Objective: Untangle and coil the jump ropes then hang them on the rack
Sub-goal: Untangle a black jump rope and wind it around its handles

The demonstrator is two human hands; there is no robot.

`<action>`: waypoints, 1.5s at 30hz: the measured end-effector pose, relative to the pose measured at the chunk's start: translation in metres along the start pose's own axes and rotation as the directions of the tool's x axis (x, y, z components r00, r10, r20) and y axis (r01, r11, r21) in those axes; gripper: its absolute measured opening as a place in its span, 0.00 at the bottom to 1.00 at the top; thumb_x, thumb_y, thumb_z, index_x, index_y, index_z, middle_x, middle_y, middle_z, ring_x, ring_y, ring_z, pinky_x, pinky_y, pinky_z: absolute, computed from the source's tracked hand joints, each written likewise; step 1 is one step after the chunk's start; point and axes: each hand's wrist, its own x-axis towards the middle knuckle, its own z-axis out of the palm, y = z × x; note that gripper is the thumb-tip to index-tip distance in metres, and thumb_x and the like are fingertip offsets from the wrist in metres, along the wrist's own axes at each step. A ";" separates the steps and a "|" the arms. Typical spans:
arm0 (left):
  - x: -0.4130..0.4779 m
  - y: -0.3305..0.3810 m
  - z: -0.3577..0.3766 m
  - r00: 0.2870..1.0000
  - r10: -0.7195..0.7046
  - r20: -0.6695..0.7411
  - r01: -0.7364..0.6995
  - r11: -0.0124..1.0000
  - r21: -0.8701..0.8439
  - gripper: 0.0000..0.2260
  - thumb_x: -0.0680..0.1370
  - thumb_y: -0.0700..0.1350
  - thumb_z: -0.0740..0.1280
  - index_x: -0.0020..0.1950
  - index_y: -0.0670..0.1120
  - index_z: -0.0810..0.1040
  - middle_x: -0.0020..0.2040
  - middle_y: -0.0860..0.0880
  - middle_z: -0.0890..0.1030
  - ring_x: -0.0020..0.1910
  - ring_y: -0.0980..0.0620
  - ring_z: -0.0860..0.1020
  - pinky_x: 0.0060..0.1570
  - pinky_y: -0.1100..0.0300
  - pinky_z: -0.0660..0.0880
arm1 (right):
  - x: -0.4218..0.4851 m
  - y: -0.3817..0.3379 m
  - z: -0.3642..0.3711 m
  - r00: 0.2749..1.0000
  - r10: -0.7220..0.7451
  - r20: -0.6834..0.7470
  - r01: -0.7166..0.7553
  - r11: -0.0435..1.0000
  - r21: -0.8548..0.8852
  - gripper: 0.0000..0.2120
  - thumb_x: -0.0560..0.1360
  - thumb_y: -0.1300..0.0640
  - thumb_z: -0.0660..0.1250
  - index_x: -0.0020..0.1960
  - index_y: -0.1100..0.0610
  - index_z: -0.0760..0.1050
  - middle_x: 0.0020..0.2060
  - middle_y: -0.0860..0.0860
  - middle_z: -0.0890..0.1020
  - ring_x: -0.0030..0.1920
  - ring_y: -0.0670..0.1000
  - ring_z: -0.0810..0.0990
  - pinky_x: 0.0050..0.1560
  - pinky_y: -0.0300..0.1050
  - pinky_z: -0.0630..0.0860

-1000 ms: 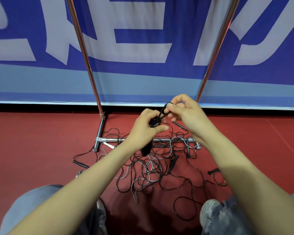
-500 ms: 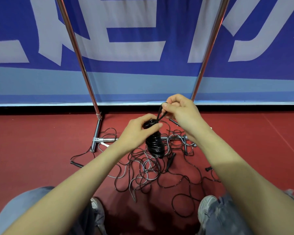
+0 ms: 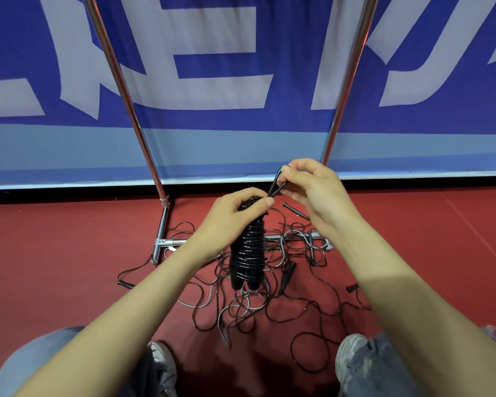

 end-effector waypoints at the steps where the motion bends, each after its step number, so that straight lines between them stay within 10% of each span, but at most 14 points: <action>1: 0.000 0.000 -0.002 1.000 0.018 0.001 -0.018 0.999 0.039 0.04 0.77 0.51 0.69 0.46 0.52 0.80 0.38 0.54 0.78 0.39 0.53 0.77 0.49 0.50 0.76 | -0.001 -0.002 -0.001 1.000 0.019 0.010 -0.019 0.998 0.061 0.05 0.77 0.64 0.65 0.44 0.57 0.72 0.35 0.51 0.80 0.41 0.48 0.80 0.55 0.45 0.78; 6: 0.002 -0.019 -0.002 0.997 0.067 0.039 -0.076 0.948 0.308 0.02 0.77 0.54 0.67 0.48 0.58 0.77 0.39 0.60 0.79 0.40 0.59 0.75 0.47 0.57 0.72 | 0.000 -0.003 -0.005 0.982 0.190 0.022 -0.189 0.944 0.271 0.17 0.75 0.70 0.63 0.57 0.53 0.69 0.30 0.52 0.79 0.34 0.50 0.79 0.48 0.46 0.77; 10: 0.005 -0.040 -0.004 0.997 0.045 0.065 -0.072 0.855 0.514 0.09 0.75 0.60 0.60 0.54 0.62 0.72 0.46 0.61 0.75 0.49 0.56 0.74 0.53 0.47 0.74 | -0.009 0.005 0.006 0.987 0.155 -0.047 -0.151 0.986 0.077 0.16 0.71 0.72 0.64 0.51 0.54 0.71 0.30 0.53 0.78 0.36 0.51 0.77 0.55 0.49 0.73; 17: 0.003 -0.054 -0.003 0.992 0.086 0.094 -0.122 0.853 0.508 0.06 0.77 0.54 0.60 0.46 0.66 0.66 0.46 0.65 0.70 0.44 0.58 0.70 0.49 0.45 0.75 | -0.029 0.007 0.017 0.998 -0.056 0.024 0.058 0.994 -0.095 0.15 0.72 0.73 0.64 0.45 0.54 0.67 0.32 0.54 0.78 0.34 0.47 0.77 0.37 0.29 0.73; 22: 0.002 -0.059 0.005 0.996 0.036 0.079 -0.074 0.826 0.558 0.06 0.78 0.53 0.64 0.47 0.56 0.67 0.44 0.58 0.72 0.43 0.53 0.73 0.49 0.47 0.75 | -0.009 0.009 0.008 0.997 0.062 -0.038 -0.060 0.997 0.042 0.12 0.74 0.71 0.66 0.46 0.55 0.69 0.36 0.54 0.80 0.39 0.49 0.79 0.46 0.41 0.75; 26: -0.010 -0.049 0.008 0.995 -0.069 -0.071 0.078 0.989 0.124 0.17 0.70 0.57 0.74 0.54 0.57 0.73 0.44 0.54 0.80 0.41 0.58 0.77 0.49 0.59 0.74 | 0.009 0.010 -0.008 0.988 0.152 -0.029 -0.149 0.986 0.072 0.07 0.76 0.67 0.66 0.48 0.57 0.72 0.40 0.54 0.81 0.43 0.49 0.81 0.45 0.40 0.78; 32: -0.019 -0.051 0.005 0.962 -0.234 0.142 0.259 0.947 -0.192 0.29 0.68 0.38 0.77 0.64 0.49 0.68 0.57 0.44 0.76 0.45 0.60 0.79 0.47 0.67 0.75 | 0.018 0.018 -0.012 0.984 0.153 -0.086 -0.145 0.985 0.096 0.05 0.76 0.67 0.67 0.47 0.59 0.74 0.40 0.54 0.82 0.42 0.49 0.82 0.47 0.41 0.80; 38: -0.018 -0.055 -0.005 0.948 -0.293 -0.124 0.252 0.929 -0.270 0.24 0.60 0.49 0.82 0.51 0.48 0.77 0.50 0.50 0.79 0.46 0.51 0.79 0.52 0.56 0.75 | 0.026 0.033 -0.011 0.996 0.003 -0.088 -0.045 0.877 -0.479 0.20 0.77 0.59 0.66 0.68 0.51 0.69 0.58 0.48 0.75 0.52 0.53 0.80 0.54 0.47 0.78; 45: -0.006 -0.050 -0.037 0.865 -0.411 -0.290 0.249 0.851 -0.463 0.21 0.68 0.39 0.77 0.60 0.42 0.77 0.42 0.49 0.80 0.43 0.50 0.81 0.49 0.49 0.78 | 0.011 0.070 0.038 0.863 0.282 0.419 0.114 0.699 -0.706 0.43 0.73 0.55 0.73 0.78 0.44 0.49 0.54 0.50 0.79 0.56 0.51 0.81 0.61 0.47 0.75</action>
